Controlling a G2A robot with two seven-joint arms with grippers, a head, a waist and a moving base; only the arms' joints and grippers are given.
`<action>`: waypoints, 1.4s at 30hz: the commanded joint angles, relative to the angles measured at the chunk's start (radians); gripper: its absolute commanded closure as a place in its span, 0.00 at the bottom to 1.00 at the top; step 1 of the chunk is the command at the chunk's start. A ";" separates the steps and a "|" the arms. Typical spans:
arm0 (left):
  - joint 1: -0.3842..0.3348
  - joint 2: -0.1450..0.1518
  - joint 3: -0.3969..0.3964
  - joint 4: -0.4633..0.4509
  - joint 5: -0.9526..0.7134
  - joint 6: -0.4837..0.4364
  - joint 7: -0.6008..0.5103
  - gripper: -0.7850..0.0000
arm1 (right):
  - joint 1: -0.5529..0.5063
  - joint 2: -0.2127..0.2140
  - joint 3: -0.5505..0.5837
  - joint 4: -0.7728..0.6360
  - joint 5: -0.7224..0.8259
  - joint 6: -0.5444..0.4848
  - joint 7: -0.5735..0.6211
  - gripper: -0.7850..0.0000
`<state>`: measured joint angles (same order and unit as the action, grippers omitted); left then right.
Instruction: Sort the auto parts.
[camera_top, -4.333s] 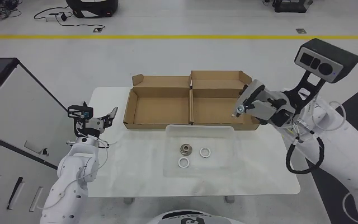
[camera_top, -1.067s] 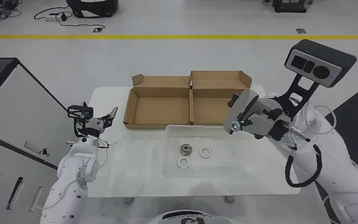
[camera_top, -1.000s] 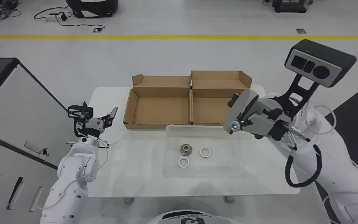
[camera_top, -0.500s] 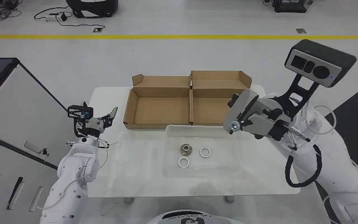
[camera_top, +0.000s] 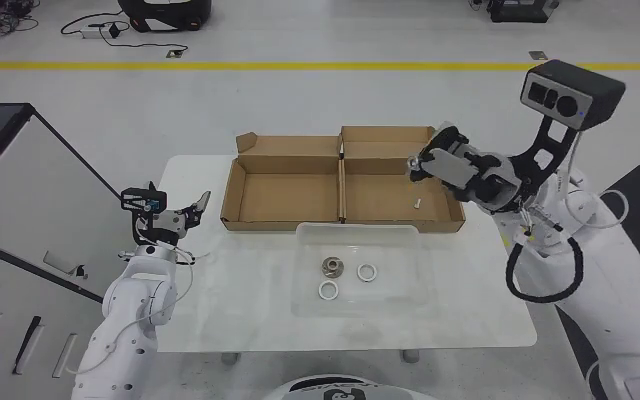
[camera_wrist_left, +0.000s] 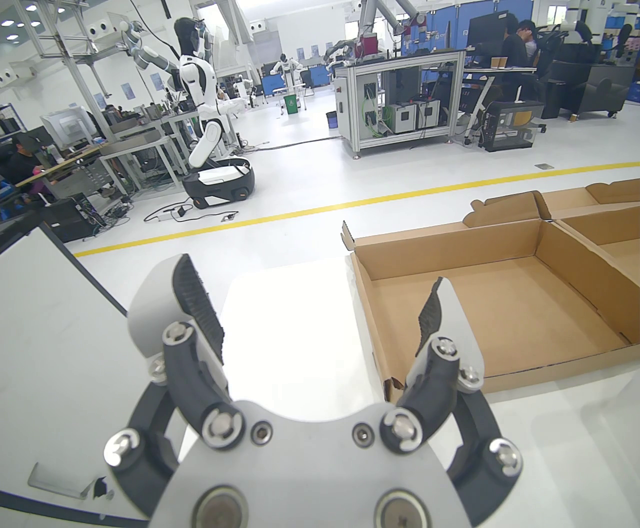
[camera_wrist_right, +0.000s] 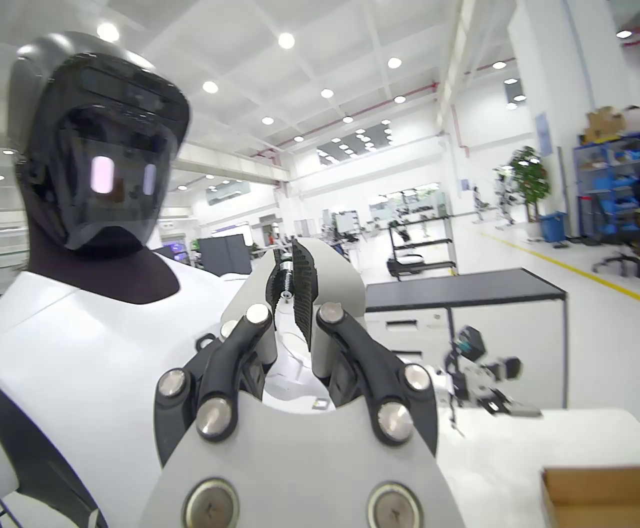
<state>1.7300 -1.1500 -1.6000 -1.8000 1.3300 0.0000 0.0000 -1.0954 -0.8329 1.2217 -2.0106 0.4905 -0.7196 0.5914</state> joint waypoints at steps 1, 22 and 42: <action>0.000 0.000 0.000 0.000 0.000 0.000 0.000 0.00 | -0.023 0.009 0.054 0.017 -0.039 0.077 0.036 1.00; 0.000 0.000 0.000 0.000 0.000 0.000 0.000 0.00 | 0.516 -0.031 -0.201 0.452 -0.655 0.234 0.534 1.00; 0.000 0.000 0.000 0.000 0.000 0.000 0.000 0.00 | 0.866 -0.246 -0.742 0.942 -0.901 0.091 0.600 1.00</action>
<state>1.7300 -1.1500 -1.6000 -1.8000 1.3300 0.0000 0.0000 -0.2391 -1.0672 0.5000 -1.0983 -0.4052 -0.6240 1.1960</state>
